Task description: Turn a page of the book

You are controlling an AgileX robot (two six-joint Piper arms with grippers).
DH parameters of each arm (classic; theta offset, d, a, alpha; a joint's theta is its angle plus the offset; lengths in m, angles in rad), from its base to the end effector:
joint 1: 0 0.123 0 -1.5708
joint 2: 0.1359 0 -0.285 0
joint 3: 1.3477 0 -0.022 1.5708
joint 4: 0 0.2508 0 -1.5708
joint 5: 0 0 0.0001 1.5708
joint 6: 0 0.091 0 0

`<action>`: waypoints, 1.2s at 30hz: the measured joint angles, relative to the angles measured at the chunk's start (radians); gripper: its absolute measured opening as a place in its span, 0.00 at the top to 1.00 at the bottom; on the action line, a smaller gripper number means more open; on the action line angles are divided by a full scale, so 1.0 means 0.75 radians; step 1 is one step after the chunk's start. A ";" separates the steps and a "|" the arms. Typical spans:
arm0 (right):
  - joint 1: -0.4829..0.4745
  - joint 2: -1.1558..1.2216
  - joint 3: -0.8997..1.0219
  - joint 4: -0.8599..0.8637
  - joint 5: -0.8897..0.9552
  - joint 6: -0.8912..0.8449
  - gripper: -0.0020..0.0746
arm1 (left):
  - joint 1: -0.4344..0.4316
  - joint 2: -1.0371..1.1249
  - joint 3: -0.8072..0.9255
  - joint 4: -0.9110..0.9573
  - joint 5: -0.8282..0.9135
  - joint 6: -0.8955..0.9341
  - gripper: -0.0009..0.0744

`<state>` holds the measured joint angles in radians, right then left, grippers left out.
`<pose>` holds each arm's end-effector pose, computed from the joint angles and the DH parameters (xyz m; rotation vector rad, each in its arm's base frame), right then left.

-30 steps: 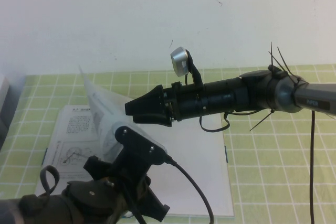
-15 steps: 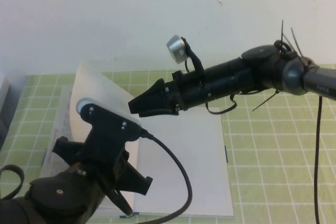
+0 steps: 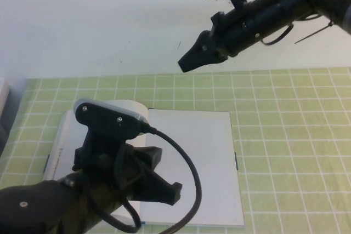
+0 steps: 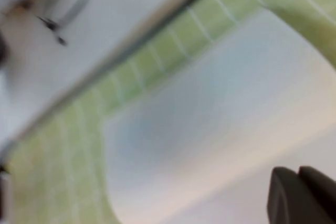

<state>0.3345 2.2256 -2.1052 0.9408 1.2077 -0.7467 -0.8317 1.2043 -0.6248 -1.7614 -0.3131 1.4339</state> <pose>0.4351 0.2240 0.2859 -1.0322 2.1956 1.1118 0.1820 -0.1590 0.2557 0.3401 2.0907 -0.3765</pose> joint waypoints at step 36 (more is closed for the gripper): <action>0.268 -0.055 0.306 -0.858 -0.084 0.416 0.97 | 0.655 0.390 -0.329 2.031 0.886 -1.964 0.99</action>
<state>0.5358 2.1841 -1.8760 0.2976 1.1446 -0.4345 -0.3401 1.4968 -0.8712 -0.2385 0.3518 -0.0388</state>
